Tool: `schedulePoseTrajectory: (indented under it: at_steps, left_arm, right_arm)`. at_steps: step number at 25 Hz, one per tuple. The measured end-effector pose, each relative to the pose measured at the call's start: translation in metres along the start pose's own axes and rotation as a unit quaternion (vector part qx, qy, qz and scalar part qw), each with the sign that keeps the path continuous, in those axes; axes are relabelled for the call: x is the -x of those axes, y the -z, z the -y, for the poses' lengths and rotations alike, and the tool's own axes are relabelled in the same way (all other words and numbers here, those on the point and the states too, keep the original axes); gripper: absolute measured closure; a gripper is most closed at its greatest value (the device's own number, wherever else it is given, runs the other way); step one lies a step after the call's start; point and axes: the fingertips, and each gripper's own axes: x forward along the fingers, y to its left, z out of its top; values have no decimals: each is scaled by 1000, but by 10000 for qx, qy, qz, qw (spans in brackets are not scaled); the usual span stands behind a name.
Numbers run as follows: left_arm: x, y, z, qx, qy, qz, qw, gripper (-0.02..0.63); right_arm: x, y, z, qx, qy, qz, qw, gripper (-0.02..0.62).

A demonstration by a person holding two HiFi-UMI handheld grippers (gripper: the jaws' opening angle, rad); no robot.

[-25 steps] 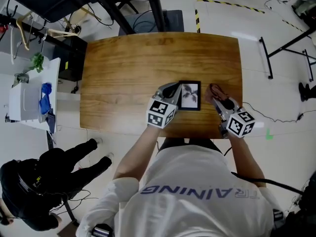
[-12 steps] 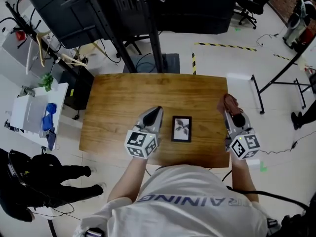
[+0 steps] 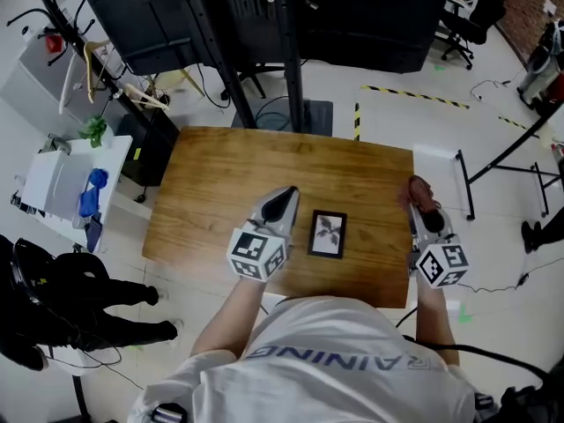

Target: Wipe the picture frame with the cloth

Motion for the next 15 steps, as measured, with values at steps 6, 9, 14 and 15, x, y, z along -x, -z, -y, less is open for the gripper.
schedulePoseTrajectory:
  at_steps: [6,9,14,15]
  left_arm:
    - [6,-4,3,13,37,66,10000,600]
    - [7,-8,3,53,62,78,9999,600]
    - [8,-8,11,52,161,69,9998,600]
    - [8,-8,13,51,194,65,9998,600]
  right_arm:
    - [-1,4,-3,-35,-76,-65,9999,485]
    - [1,3,-5,-59,-67,-63,9999,486]
    - [5,4,-8,-63,-77,-97,9999,486]
    - [6,5,-8,-58,-78,-103,9999,486]
